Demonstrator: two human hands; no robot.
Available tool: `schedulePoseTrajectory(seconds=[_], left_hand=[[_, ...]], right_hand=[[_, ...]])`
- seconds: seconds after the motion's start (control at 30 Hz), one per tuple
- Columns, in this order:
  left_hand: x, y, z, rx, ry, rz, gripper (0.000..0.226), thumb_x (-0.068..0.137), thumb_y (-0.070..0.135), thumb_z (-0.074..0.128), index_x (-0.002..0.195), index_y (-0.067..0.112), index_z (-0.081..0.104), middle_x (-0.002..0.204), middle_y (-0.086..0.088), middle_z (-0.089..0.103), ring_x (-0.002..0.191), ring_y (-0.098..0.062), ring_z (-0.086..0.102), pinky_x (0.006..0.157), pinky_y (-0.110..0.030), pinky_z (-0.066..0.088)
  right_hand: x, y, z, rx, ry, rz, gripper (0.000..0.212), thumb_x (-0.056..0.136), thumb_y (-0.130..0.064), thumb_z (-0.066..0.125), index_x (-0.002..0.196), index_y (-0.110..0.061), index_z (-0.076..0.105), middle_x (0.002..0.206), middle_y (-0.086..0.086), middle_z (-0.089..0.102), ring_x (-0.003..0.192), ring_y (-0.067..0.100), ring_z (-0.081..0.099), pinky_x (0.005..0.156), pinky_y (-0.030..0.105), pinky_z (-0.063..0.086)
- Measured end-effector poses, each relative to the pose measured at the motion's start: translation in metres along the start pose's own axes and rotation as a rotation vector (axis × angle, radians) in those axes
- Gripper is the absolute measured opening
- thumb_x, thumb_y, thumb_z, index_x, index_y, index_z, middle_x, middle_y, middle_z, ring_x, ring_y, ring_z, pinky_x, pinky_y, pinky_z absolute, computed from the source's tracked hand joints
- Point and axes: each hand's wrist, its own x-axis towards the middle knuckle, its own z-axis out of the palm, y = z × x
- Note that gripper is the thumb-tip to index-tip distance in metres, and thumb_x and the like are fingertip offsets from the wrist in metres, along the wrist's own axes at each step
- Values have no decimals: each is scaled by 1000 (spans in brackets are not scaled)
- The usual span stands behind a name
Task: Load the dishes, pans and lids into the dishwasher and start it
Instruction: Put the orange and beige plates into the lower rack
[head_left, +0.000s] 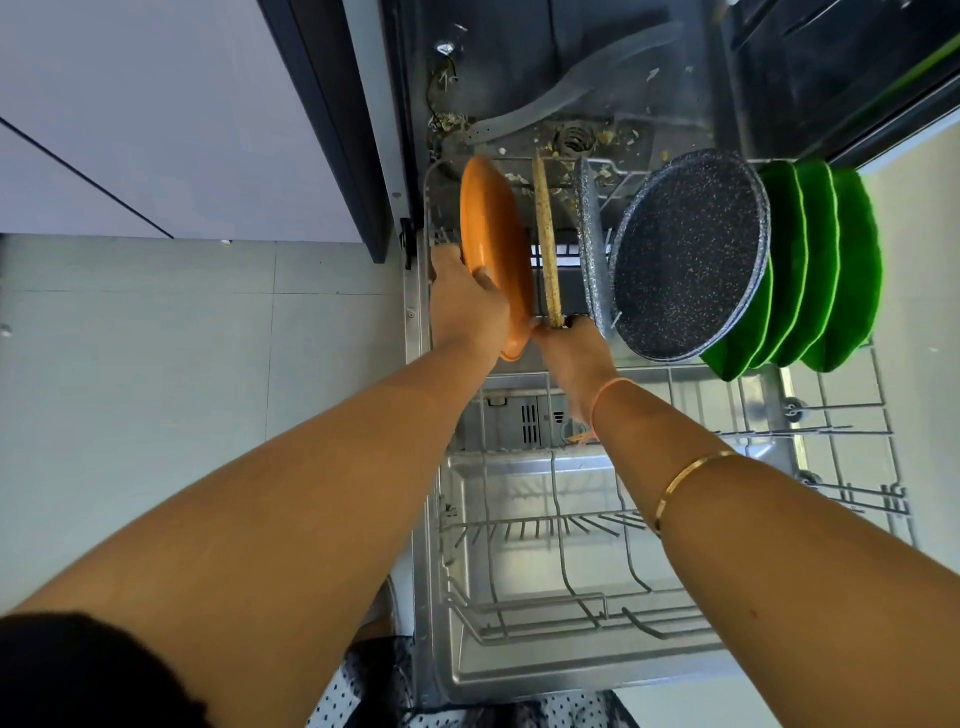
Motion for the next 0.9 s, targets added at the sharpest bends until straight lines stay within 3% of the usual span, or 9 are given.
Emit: schedulePoseTrajectory(seconds=[0.17,0.27,0.37,0.5,0.57,0.67,0.77,0.9], left_hand=[[11,-11,-9,94,-2,-101,21,99,12,33,118,4,38,73,5,40,63,-7,40,51,-22,29],[10,-11,-12,123,-42,-91,23,99,14,38,118,4,41,83,0,47,72,-14,45,56,-24,34],[6,-11,-12,81,-43,-112,25,97,13,41,120,5,40,92,-3,49,71,-12,45,53,-21,34],[-6,-10,-20,-9,-18,-106,18,93,10,45,111,15,45,84,7,53,69,-7,49,55,-14,39],[-23,-7,-27,-10,-7,-120,27,94,8,45,119,16,43,91,10,52,78,-10,53,67,-15,46],[-51,-4,-39,173,14,-142,48,95,6,42,141,11,27,130,-7,45,118,-25,48,96,-33,40],[-76,5,-52,292,-30,-127,53,93,4,45,143,10,26,137,-12,40,125,-28,41,99,-34,37],[-107,38,-85,460,-77,52,56,90,-1,50,141,9,30,137,-14,42,125,-29,41,101,-36,36]], right_hand=[[-3,-7,1,-51,-52,-43,39,85,-12,62,121,-10,48,97,3,55,90,22,53,75,29,39],[-5,-10,4,-65,-48,-61,40,85,-11,61,123,-9,47,98,4,55,89,23,53,75,28,38],[-6,-11,6,-70,-33,-57,41,86,-11,60,124,-9,46,101,6,56,87,22,51,75,28,38],[-16,-12,5,-100,-13,-62,40,85,-6,57,123,-5,46,98,6,55,91,24,54,75,29,40],[-26,-13,3,-150,-5,-77,42,84,-2,53,125,-3,43,102,10,55,89,24,53,69,28,41],[-51,-18,2,-307,-15,-130,52,85,-1,50,134,-3,34,124,16,52,96,28,55,62,24,45],[-78,-32,2,-518,-37,-211,61,87,-2,52,142,-6,25,138,18,41,121,36,47,93,37,42],[-124,-65,-11,-691,-122,-340,66,85,-4,57,142,-8,24,144,15,30,126,36,42,103,47,38]])
